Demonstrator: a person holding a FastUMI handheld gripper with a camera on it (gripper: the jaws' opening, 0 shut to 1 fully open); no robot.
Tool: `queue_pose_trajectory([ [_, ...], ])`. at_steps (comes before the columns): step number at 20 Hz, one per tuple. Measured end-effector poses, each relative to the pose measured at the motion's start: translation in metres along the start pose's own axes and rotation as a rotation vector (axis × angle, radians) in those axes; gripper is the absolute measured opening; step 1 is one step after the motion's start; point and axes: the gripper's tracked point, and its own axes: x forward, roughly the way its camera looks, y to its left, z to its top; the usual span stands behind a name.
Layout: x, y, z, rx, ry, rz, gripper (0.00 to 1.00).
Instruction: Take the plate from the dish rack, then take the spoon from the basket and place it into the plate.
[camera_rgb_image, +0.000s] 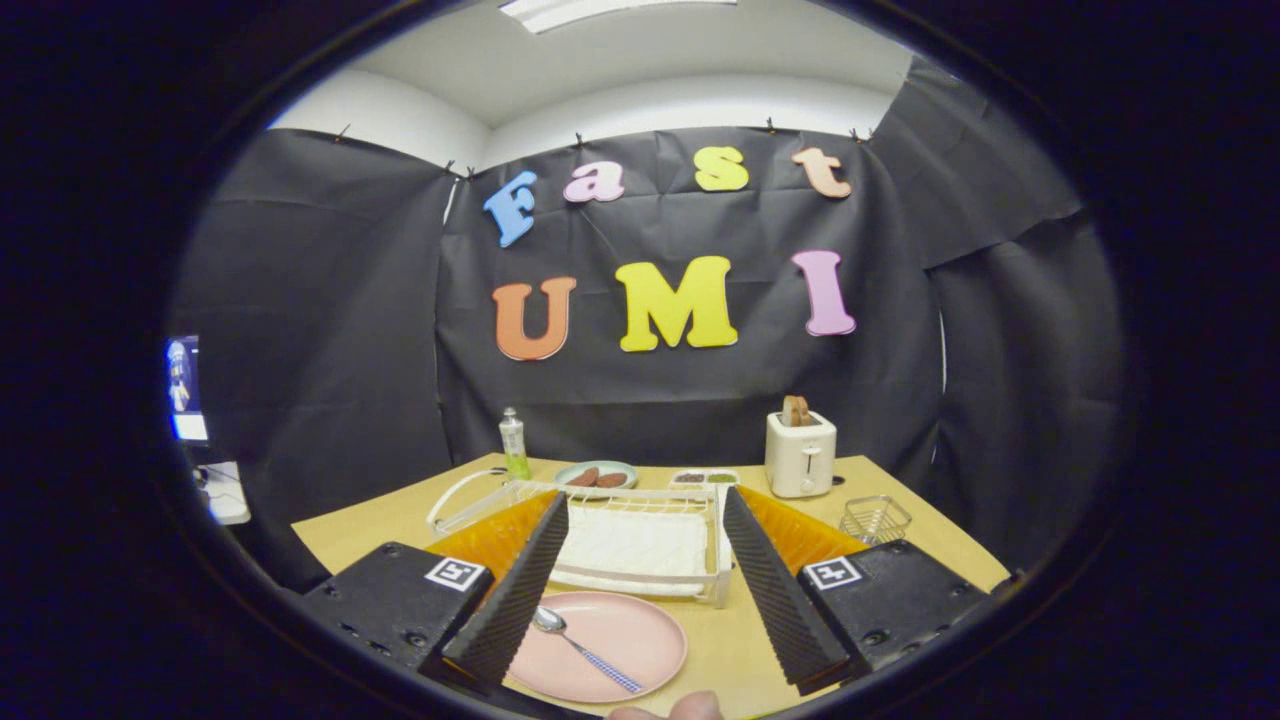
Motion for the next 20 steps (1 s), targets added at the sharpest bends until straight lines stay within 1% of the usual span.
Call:
queue_pose_trajectory([
  [4, -0.026, 0.008, -0.005, -0.001, -0.056, -0.056, 1.0],
  [8, -0.053, 0.005, -0.009, 0.036, -0.103, -0.101, 1.0],
  [12, -0.073, 0.001, -0.005, 0.004, -0.147, -0.155, 1.0],
  [20, -0.084, 0.013, -0.003, -0.005, -0.15, -0.149, 1.0],
])
